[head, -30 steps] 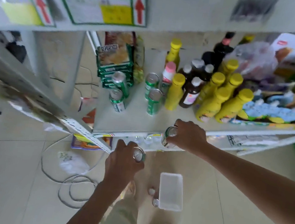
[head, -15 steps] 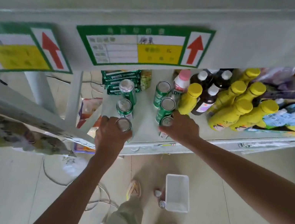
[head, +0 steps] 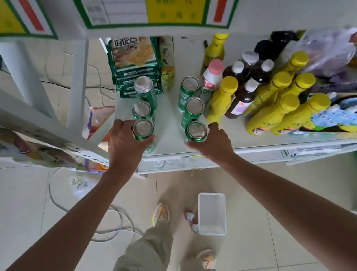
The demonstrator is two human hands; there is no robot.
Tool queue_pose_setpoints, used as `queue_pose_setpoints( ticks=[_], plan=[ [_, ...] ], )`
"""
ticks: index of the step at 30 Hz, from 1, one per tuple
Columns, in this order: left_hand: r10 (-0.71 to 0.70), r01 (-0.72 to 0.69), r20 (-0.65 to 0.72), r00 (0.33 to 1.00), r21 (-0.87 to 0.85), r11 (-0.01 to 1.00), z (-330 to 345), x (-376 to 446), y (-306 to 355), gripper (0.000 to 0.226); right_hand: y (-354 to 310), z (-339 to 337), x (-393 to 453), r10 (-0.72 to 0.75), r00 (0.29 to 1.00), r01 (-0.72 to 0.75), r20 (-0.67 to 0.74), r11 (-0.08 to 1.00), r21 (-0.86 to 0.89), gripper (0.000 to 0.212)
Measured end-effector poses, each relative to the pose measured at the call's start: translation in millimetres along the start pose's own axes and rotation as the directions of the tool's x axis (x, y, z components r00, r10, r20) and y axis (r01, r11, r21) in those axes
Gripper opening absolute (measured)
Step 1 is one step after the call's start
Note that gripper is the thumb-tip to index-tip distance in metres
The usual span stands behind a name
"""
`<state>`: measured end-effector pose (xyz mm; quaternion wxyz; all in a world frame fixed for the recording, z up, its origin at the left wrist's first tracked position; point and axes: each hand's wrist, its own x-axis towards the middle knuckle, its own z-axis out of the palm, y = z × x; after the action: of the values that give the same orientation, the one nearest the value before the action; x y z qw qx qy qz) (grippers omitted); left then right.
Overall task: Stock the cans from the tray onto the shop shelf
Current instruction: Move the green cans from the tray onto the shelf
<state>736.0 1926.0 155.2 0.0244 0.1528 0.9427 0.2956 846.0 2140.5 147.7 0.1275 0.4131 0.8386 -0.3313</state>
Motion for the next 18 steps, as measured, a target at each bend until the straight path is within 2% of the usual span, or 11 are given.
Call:
queue_pose_setpoints(
  ticks=[3,7,10,13,16,18],
  plan=[
    [0.023,-0.023,-0.017,1.0,-0.038,0.999,2.3,0.8,-2.5,0.059,23.9,-0.4,-13.2,0.066,0.997,-0.066,0.037,0.998,0.0,0.098],
    [-0.006,0.005,-0.04,0.999,-0.02,1.0,4.3,8.4,-3.7,0.059,63.6,-0.5,-35.5,0.149,0.982,-0.152,0.113,0.988,0.017,0.092],
    [-0.011,0.01,-0.047,0.999,-0.029,1.0,7.5,2.7,-2.6,0.068,90.7,-2.8,-51.5,0.196,0.962,-0.21,0.188,0.976,0.054,0.089],
    [-0.085,0.081,-0.064,0.994,-0.063,0.995,14.5,-19.5,-1.8,0.08,113.5,-6.8,-63.4,0.223,0.951,-0.24,0.213,0.969,0.055,0.081],
    [-0.127,0.107,-0.165,0.978,-0.127,0.986,19.6,-46.5,-7.5,0.068,122.8,-8.9,-71.9,0.194,0.96,-0.182,0.201,0.98,-0.081,0.078],
    [-0.112,0.088,-0.166,0.98,-0.147,0.985,28.5,-68.5,-4.7,0.061,133.9,-11.6,-79.3,0.183,0.965,-0.153,0.187,0.975,-0.164,0.08]
  ],
)
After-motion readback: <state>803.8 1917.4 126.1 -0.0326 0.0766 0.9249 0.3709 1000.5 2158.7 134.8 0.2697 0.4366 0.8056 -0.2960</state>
